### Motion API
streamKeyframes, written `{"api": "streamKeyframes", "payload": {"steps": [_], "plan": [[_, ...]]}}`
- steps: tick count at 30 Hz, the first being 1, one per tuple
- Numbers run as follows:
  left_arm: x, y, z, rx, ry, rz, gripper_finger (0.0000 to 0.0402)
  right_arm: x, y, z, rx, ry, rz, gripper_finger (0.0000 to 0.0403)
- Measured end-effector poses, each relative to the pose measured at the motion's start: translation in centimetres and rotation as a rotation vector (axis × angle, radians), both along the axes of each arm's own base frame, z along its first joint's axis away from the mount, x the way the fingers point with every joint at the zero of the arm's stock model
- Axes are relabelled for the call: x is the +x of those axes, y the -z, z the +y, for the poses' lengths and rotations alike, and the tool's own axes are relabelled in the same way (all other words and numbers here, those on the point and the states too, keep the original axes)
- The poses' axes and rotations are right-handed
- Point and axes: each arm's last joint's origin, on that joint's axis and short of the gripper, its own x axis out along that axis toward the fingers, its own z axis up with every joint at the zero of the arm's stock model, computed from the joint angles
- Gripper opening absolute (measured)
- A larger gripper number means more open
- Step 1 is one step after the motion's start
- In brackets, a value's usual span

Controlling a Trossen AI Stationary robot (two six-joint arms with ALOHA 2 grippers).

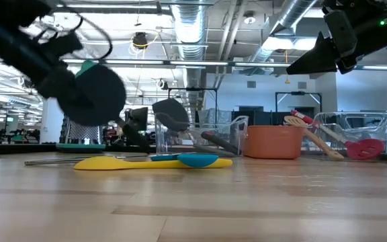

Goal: Pick & Place Kitchen Items
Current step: Put the scraper spatula in the left transparent bin

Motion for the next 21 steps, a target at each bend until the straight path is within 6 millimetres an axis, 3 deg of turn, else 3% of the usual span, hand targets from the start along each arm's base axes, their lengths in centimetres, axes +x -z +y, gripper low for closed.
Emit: {"api": "streamKeyframes", "payload": {"steps": [10,21], "plan": [[1.7,-5.9,-0.6,0.166,0.069,0.064,0.0,0.0,0.0,0.0,0.002,-0.004,0.002,0.0001],[1.8,-8.5,-2.4,0.176,0.182,0.017,0.0,1.0,-0.5,-0.3,0.126,-0.094,-0.043,0.0001]]}}
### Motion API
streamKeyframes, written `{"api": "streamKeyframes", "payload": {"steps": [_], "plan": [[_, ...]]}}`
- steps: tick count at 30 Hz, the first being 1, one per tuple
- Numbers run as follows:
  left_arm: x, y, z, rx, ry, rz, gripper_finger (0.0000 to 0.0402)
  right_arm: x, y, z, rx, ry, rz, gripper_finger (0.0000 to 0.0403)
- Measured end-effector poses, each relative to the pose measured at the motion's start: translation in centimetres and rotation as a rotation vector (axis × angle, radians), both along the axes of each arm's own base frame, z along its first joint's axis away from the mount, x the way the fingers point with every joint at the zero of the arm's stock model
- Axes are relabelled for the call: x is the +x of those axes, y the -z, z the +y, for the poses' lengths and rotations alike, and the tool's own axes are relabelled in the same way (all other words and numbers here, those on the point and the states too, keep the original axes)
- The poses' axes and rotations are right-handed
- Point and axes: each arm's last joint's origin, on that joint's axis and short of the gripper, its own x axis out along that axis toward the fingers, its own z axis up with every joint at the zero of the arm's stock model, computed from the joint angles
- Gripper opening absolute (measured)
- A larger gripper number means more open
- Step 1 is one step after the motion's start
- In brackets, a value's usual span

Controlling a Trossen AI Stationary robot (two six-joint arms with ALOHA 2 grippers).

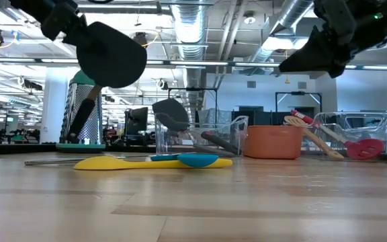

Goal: Pick & Place Kitchen Items
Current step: Put the scraper spatula in the left transparent bin

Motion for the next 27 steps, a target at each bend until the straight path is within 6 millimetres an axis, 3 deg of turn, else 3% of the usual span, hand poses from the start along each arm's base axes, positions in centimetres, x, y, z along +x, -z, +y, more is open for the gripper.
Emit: {"api": "streamKeyframes", "payload": {"steps": [7,13,20,27], "plan": [[0.0,-1.2,-0.9,-0.025,0.047,-0.048,0.0,1.9,1.1,-0.2,0.048,-0.114,0.027,0.0001],[0.6,-3.3,-2.1,-0.028,0.146,-0.127,0.0,4.4,3.0,-0.5,-0.109,-0.164,0.046,0.0001],[1.7,-5.6,-3.1,-0.066,0.354,-0.268,0.0,7.5,3.6,-2.0,-0.289,-0.334,-0.134,0.0001],[1.9,-6.1,-3.4,-0.117,0.43,-0.324,0.0,9.7,3.6,-4.3,-0.317,-0.294,-0.287,0.0011]]}}
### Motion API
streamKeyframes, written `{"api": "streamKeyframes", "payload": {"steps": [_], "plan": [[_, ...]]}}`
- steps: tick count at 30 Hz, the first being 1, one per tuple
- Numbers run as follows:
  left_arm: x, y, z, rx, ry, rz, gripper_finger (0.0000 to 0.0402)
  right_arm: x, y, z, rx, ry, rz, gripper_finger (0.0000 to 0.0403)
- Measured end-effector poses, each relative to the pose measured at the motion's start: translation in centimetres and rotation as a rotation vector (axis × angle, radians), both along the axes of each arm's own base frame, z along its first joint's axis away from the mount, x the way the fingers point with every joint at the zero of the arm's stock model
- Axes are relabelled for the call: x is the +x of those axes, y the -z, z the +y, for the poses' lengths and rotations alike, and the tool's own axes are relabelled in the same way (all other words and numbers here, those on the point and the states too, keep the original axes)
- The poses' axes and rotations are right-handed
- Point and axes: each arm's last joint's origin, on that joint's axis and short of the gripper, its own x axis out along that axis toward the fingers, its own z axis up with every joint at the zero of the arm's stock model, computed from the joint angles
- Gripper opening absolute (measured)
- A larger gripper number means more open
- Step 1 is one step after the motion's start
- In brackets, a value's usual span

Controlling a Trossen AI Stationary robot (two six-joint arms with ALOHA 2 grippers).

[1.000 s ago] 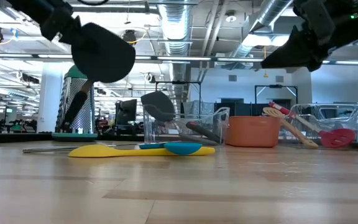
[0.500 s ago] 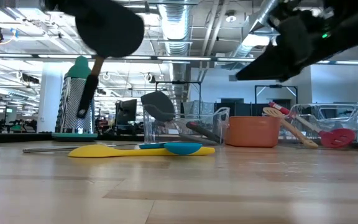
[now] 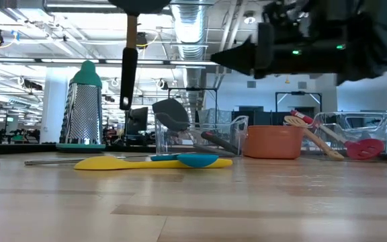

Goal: Pick & Place Kitchen Items
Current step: Put the scraper spatula in the left transparent bin

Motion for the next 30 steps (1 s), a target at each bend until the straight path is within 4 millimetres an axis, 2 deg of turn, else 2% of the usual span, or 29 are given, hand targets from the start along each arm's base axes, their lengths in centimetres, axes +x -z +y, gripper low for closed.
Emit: {"api": "streamKeyframes", "payload": {"steps": [4,8,12,15,19,30], "plan": [[0.1,-0.3,-0.1,-0.024,0.036,-0.027,0.0,3.1,0.2,-0.5,-0.007,-0.073,0.057,0.0059],[0.1,-0.3,-0.1,-0.026,0.04,-0.029,0.0,6.2,0.1,-0.7,-0.035,-0.065,0.119,0.0138],[0.1,-0.3,-0.1,-0.027,0.039,-0.031,0.0,8.9,-0.5,-0.9,-0.041,-0.041,0.093,0.0221],[0.1,-0.3,-0.1,-0.027,0.039,-0.031,0.0,10.4,-0.9,-0.9,-0.064,-0.037,0.079,0.0263],[0.1,-0.3,-0.1,-0.027,0.039,-0.031,0.0,12.0,-0.9,-0.9,-0.082,-0.051,0.08,0.0281],[0.1,-0.3,-0.1,-0.028,0.039,-0.033,0.0,14.6,-1.3,-1.1,-0.046,-0.194,0.067,0.0281]]}}
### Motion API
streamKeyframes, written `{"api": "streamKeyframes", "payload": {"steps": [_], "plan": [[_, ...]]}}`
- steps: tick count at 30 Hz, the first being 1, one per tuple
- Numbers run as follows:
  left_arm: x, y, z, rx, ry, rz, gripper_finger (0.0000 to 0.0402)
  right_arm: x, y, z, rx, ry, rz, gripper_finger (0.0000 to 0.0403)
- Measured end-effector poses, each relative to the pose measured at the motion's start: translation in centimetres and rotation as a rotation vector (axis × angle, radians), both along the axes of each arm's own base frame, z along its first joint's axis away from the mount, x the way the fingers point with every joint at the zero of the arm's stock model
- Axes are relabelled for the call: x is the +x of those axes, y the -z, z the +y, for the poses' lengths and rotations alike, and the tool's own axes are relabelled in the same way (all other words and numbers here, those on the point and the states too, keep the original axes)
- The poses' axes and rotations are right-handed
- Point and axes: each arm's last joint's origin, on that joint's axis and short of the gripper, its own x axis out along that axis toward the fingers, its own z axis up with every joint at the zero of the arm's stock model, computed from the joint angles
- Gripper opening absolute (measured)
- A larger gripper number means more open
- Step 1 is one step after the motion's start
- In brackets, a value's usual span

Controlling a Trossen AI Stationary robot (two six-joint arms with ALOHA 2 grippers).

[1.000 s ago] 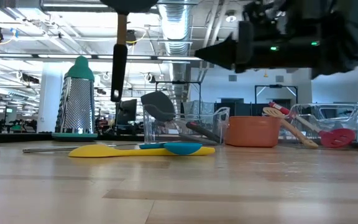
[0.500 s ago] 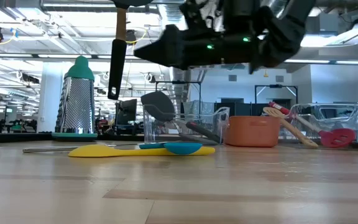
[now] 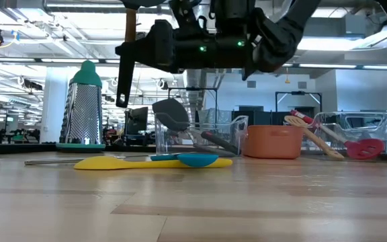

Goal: Pick & Place Kitchen Items
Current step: Put the scraper spatula in the left transparent bin

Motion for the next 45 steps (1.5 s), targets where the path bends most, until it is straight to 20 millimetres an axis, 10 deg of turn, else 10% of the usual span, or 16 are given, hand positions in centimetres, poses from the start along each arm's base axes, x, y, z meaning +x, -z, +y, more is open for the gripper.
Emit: {"api": "streamKeyframes", "payload": {"steps": [6,16,35,45], "plan": [[0.01,-0.06,-0.01,-0.005,0.0,-0.006,0.0,0.27,-0.13,0.13,-0.002,-0.005,0.022,0.0247],[0.0,-0.12,0.0,-0.009,-0.001,-0.012,0.0001,0.28,-0.12,0.15,-0.005,-0.01,0.024,0.0046],[0.01,-0.22,0.02,-0.01,-0.009,-0.022,0.0015,0.27,-0.16,0.12,0.009,-0.003,0.019,0.0046],[-0.02,-0.29,0.15,0.002,-0.054,-0.028,0.012,0.27,-0.15,0.04,0.014,0.007,0.02,0.0046]]}}
